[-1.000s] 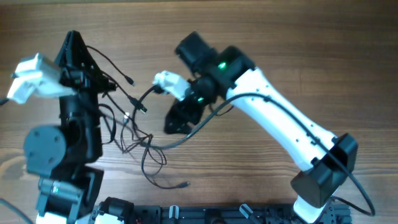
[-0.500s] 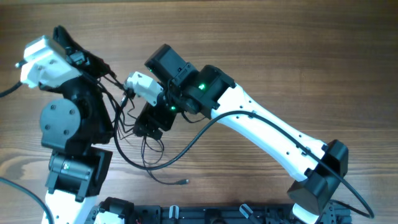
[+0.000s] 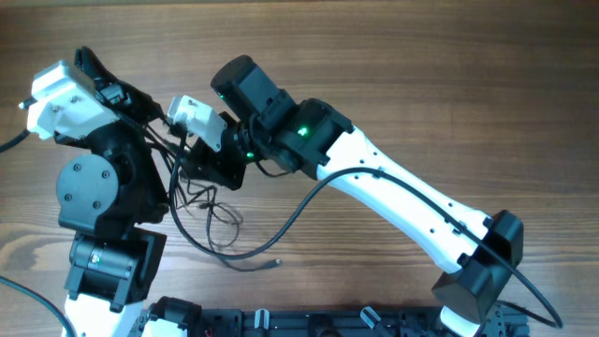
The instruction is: Untangle cables
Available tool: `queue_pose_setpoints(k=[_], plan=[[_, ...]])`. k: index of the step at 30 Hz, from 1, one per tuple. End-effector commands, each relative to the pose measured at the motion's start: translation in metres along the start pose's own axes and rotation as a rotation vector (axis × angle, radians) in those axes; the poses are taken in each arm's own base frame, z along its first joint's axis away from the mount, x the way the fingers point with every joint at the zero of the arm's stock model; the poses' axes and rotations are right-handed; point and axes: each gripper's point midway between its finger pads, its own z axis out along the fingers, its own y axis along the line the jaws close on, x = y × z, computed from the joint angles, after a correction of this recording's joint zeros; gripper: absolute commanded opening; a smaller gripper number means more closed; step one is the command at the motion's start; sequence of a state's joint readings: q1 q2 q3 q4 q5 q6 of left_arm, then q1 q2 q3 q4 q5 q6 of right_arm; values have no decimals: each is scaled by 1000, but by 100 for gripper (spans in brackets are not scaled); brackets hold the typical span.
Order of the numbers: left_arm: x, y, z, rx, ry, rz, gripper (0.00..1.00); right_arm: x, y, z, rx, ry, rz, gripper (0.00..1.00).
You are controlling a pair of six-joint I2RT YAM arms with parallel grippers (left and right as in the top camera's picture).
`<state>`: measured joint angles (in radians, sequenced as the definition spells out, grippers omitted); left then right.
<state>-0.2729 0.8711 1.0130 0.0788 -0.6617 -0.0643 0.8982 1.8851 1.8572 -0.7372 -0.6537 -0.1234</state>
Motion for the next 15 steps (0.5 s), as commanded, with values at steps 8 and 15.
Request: queue_pose_setpoints(k=[8,15], plan=[[12,7,-2,-27,57,60,7,61,-142,-74,853,78,494,4],[48,9,-8,-23,196,96,80,113,-188,-141,946,154,715,4]])
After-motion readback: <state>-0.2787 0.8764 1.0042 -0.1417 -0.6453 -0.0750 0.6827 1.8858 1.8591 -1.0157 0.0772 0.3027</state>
